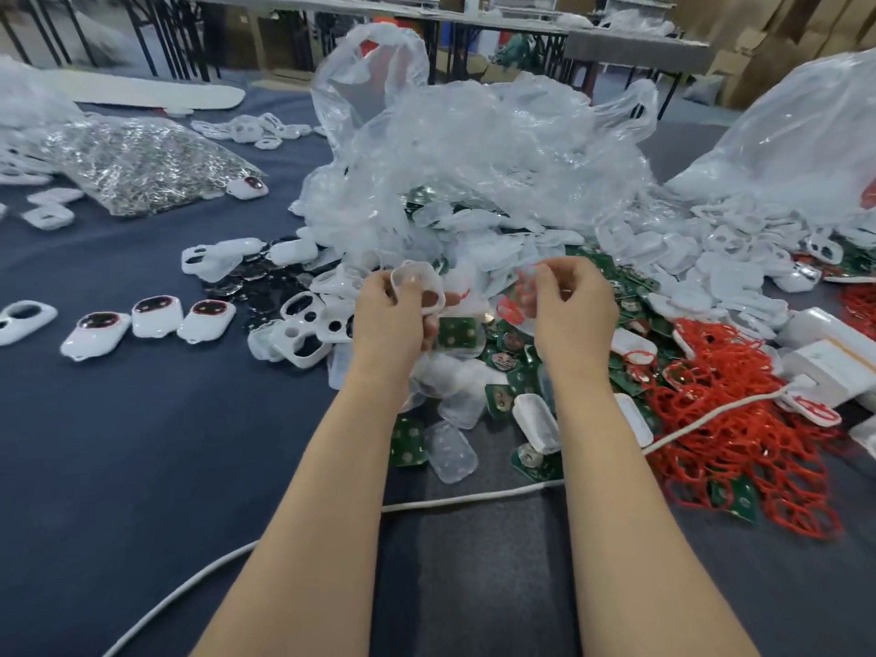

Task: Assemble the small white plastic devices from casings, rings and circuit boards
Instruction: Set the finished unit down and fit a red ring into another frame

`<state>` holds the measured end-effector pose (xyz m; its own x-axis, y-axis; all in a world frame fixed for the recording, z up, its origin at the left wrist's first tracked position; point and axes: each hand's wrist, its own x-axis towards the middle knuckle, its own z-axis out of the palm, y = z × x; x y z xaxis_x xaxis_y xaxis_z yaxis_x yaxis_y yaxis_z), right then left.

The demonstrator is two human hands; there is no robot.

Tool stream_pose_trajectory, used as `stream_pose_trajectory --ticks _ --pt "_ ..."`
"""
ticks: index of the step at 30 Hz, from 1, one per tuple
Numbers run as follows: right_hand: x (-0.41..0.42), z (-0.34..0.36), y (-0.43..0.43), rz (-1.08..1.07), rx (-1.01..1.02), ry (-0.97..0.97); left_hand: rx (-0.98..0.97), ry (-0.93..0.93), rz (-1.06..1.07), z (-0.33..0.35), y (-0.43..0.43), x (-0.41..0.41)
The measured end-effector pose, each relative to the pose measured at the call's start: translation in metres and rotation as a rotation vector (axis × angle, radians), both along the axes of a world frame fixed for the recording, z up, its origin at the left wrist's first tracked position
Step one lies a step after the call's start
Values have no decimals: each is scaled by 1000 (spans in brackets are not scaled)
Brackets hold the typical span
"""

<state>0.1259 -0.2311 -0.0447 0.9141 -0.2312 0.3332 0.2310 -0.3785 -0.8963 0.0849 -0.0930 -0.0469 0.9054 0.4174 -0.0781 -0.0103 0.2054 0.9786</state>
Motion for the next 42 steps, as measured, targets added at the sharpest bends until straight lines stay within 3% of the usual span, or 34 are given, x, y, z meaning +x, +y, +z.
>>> stream_pose_trajectory --ticks 3,6,9,13,20,24,27,31,36,42 --pt "-1 6 8 180 456 123 -167 -35 16 6 -2 2" --pt "-6 8 14 356 707 238 -469 -49 -27 13 -8 3" --pt "-12 8 23 458 600 202 -494 -27 -72 11 -12 5" --pt "-16 6 32 393 408 77 -532 -42 -112 9 -14 4" --pt "-25 -1 51 361 371 -5 289 34 37 -6 -20 7" --pt "-24 -5 52 344 436 35 487 -109 258 -6 -17 3" --pt "-23 -5 52 300 392 21 550 -131 248 -4 -19 4" --pt "-19 -6 46 295 352 43 485 -107 83 -2 -21 5" --pt "-14 -3 36 324 397 50 -190 -105 -59 2 -17 6" --pt "-16 -5 42 254 273 -68 -396 -179 -126 3 -12 3"
